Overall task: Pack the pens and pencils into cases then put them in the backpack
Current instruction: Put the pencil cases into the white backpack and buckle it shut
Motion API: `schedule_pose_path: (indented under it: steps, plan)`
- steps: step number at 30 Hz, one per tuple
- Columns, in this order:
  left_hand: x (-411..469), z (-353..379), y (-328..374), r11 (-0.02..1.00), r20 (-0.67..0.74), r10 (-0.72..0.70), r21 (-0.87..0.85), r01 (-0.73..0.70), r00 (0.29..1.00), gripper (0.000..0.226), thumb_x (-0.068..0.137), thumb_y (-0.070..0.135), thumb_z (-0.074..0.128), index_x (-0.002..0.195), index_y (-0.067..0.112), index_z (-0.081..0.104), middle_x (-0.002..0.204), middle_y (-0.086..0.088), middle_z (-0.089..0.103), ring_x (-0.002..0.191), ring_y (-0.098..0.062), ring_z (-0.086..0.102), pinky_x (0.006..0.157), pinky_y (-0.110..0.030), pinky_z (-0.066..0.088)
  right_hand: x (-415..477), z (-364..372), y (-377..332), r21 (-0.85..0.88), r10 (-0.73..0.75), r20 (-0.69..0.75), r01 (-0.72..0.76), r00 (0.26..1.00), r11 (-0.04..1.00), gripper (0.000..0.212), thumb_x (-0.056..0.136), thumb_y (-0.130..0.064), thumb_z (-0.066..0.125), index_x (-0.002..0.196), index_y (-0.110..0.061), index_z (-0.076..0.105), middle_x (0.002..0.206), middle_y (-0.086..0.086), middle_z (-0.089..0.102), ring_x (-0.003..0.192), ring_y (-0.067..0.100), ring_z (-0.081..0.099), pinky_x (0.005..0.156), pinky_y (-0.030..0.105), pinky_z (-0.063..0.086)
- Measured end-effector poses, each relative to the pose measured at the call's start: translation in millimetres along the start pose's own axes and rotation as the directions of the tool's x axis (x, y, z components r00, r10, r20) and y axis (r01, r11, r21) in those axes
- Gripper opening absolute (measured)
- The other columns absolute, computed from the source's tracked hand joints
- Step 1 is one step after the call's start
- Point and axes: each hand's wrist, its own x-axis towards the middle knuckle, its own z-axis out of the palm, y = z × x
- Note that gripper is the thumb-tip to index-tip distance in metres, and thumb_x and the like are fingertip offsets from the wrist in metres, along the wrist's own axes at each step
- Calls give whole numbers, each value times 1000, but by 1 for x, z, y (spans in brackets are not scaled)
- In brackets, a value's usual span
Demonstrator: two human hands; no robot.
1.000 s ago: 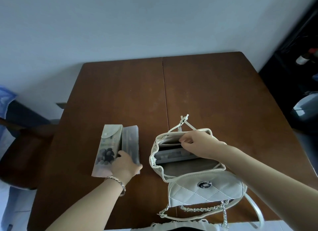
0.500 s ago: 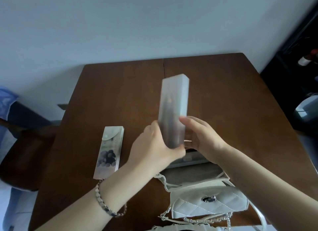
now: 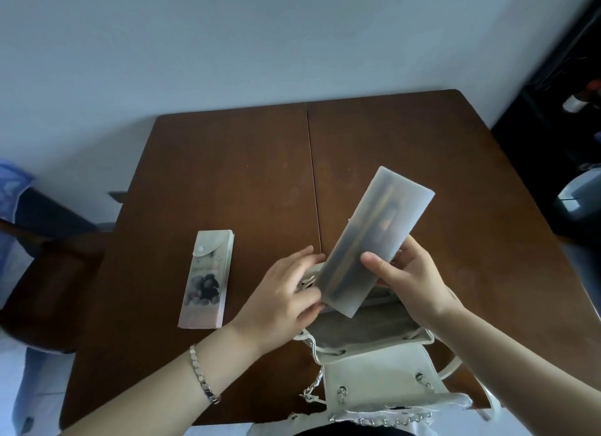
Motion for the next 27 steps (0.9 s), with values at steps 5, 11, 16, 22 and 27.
schedule_pose_path:
  steps: [5,11,16,22,27]
  plan:
    - [8,0,2,947,-3,-321,-30,321,947,21,89,12,57,109,13,63,150,-18,30,129,-35,46,99,-37,48,-5,-2,6,-70,-71,-42,68,997,995,26,74,6,69,86,-14,57,68,-13,71,67,-6,65,60,10,51]
    - [22,11,3,837,262,-513,-59,544,818,44,96,11,36,137,20,44,157,-11,13,134,-31,37,99,-30,38,-12,-5,14,-199,-181,43,186,983,962,35,68,3,74,84,-25,60,70,-39,64,74,-21,60,65,-1,43]
    - [28,10,-7,853,317,-465,-92,515,827,61,89,-1,44,143,29,37,158,-4,11,143,-27,21,113,-32,28,-5,1,24,-352,-317,291,409,903,842,28,74,-14,71,99,-26,66,102,-34,64,101,-13,58,86,5,43]
    - [24,-2,2,965,222,-223,-90,248,949,55,92,26,55,143,29,34,156,3,21,139,-18,31,109,-34,34,15,2,45,-573,-318,548,624,774,531,49,67,5,64,110,-18,57,106,8,69,101,7,58,93,5,38]
    - [27,-19,13,913,369,-350,-74,402,861,71,82,-11,46,141,26,35,158,13,-8,111,-23,58,69,-34,51,21,-15,49,-865,-174,443,470,879,173,49,46,-2,74,94,-9,67,66,10,68,54,29,65,42,26,48]
